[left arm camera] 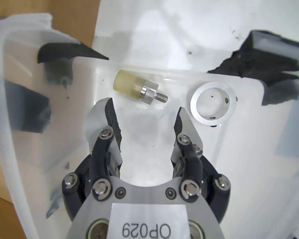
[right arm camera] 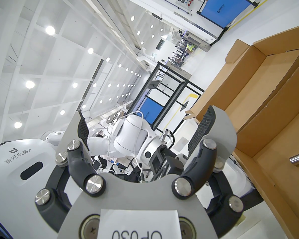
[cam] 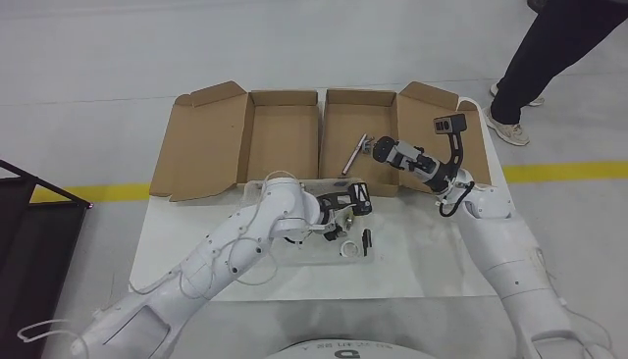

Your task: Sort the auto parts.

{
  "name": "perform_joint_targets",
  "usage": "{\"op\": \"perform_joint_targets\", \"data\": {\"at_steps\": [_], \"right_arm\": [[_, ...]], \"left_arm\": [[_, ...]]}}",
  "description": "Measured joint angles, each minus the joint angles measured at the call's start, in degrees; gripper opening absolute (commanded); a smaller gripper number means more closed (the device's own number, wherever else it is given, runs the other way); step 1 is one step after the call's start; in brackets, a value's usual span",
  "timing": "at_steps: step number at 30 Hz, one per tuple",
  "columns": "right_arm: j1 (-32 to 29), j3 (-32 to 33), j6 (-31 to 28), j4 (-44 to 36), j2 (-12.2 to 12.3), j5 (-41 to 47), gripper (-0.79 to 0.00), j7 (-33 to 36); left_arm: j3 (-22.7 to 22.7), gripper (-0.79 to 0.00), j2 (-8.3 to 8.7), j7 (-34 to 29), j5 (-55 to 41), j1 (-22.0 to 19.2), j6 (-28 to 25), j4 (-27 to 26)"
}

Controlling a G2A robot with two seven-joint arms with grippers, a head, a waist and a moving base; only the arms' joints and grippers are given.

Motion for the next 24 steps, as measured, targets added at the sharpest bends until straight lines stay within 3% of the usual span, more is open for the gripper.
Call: {"op": "perform_joint_targets", "data": {"at_steps": [18, 24], "right_arm": [[0.0, 0.0, 0.0, 0.0, 0.0, 0.0, 0.0, 0.0], [0.0, 0.0, 0.0, 0.0, 0.0, 0.0, 0.0, 0.0]], "left_arm": [[4.6, -0.197, -2.73, 2.7, 0.0, -3.9, 0.6, 5.3], [5.5, -0.2, -3.35, 3.0, 0.2, -4.6, 0.6, 6.4]]}}
